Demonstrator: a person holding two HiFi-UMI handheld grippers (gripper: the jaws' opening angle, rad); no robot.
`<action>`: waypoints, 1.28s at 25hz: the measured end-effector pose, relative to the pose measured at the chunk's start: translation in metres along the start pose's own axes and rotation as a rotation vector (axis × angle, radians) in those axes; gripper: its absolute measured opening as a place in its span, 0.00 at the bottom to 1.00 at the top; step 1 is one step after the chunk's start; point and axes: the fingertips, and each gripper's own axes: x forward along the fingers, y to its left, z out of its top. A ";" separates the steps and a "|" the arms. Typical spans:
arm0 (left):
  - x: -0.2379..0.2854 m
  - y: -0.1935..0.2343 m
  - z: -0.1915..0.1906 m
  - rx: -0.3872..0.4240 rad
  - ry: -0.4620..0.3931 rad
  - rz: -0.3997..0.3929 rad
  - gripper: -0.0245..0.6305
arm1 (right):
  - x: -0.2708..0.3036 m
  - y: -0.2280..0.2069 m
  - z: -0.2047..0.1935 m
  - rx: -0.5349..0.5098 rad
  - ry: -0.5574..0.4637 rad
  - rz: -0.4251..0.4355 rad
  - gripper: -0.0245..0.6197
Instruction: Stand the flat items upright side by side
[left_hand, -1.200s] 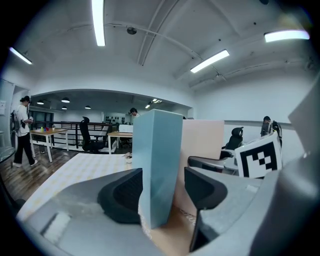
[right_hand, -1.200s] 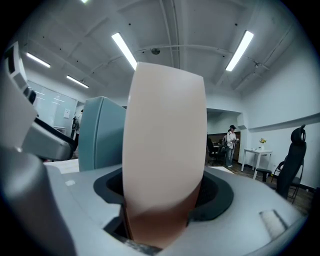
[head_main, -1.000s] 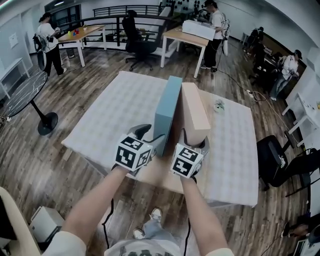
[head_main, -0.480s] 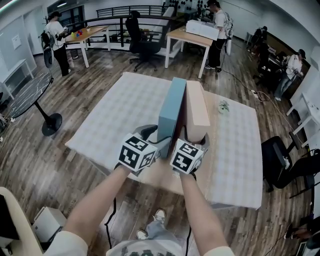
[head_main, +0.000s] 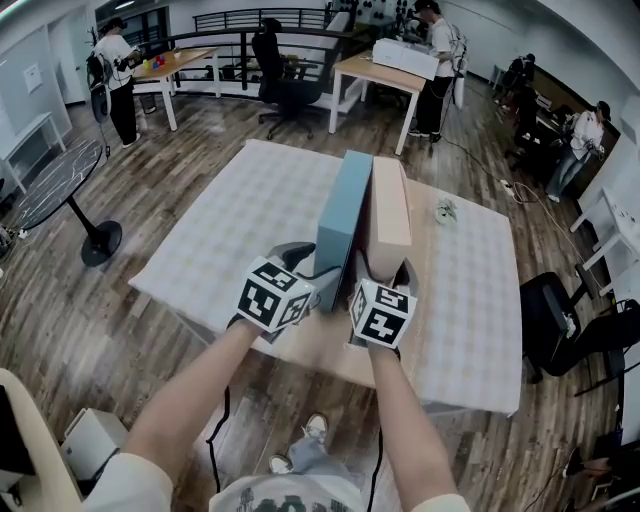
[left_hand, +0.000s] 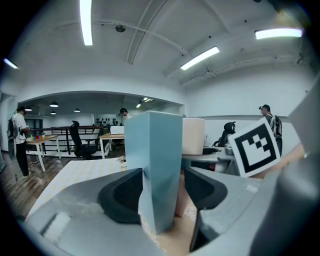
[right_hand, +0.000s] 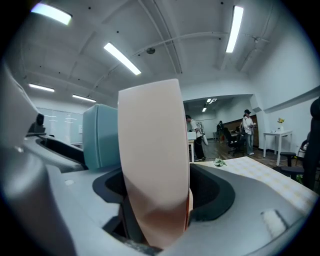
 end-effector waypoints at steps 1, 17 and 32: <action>0.000 0.000 0.000 0.001 0.001 0.000 0.45 | -0.004 0.002 0.001 -0.015 -0.003 0.035 0.58; 0.005 0.003 0.001 -0.001 0.013 -0.019 0.45 | -0.040 -0.012 -0.012 -0.066 0.036 0.379 0.46; 0.014 0.000 0.004 -0.015 0.020 -0.012 0.45 | -0.027 0.021 -0.016 -0.032 0.044 0.363 0.39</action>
